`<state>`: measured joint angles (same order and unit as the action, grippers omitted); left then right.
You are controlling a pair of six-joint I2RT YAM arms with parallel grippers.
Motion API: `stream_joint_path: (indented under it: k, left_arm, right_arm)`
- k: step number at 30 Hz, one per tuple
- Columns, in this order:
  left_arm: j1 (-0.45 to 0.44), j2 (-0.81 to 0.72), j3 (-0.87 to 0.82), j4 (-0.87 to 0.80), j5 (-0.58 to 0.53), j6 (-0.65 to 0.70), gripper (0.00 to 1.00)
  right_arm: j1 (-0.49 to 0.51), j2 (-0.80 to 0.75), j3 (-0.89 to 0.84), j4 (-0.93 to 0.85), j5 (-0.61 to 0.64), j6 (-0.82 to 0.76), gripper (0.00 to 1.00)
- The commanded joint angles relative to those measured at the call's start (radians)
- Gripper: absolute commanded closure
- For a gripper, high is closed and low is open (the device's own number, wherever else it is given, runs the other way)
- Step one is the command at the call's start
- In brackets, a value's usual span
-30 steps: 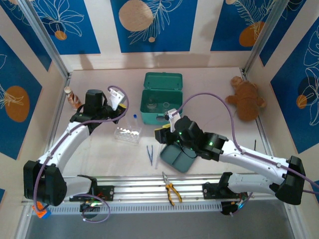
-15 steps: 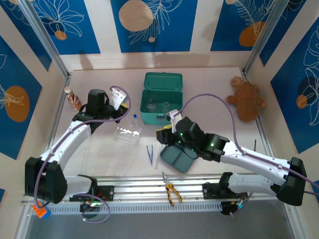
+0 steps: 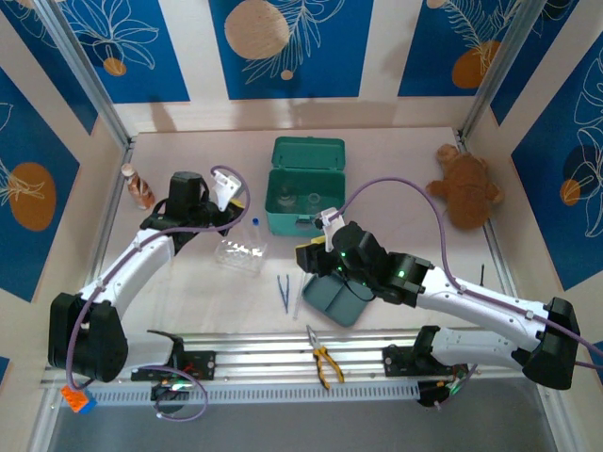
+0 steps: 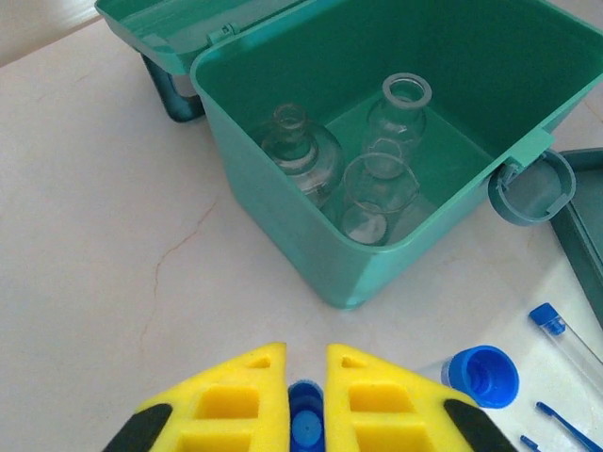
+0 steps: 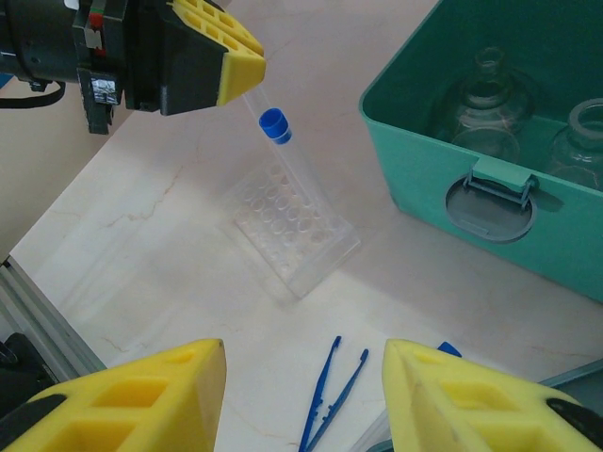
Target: Organize the chemistry lab equipment
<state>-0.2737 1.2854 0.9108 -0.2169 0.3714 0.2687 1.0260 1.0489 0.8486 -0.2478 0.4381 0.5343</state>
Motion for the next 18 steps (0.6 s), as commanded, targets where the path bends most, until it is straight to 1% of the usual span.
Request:
stream_joint_path:
  k: [1,5,10,14,18]
  left_arm:
    - [-0.014,-0.007,-0.010,0.000,0.001,0.014,0.83]
    - [-0.015,-0.012,-0.015,-0.016,0.011,0.017,0.76]
    - [-0.018,-0.024,-0.018,-0.028,0.013,0.020,0.64]
    - [-0.019,-0.038,-0.012,-0.040,0.008,0.017,0.61]
    - [-0.018,-0.055,0.002,-0.052,-0.031,0.011,0.58]
  right_arm:
    - [-0.007,-0.014,-0.017,0.020,0.009,0.016,0.52]
    - [-0.011,-0.003,-0.014,0.023,0.001,0.022,0.51]
    - [-0.036,0.043,0.036,-0.046,-0.009,0.063,0.51]
    - [-0.058,0.102,0.105,-0.158,0.005,0.127,0.51]
    - [-0.083,0.209,0.191,-0.296,-0.021,0.199,0.51]
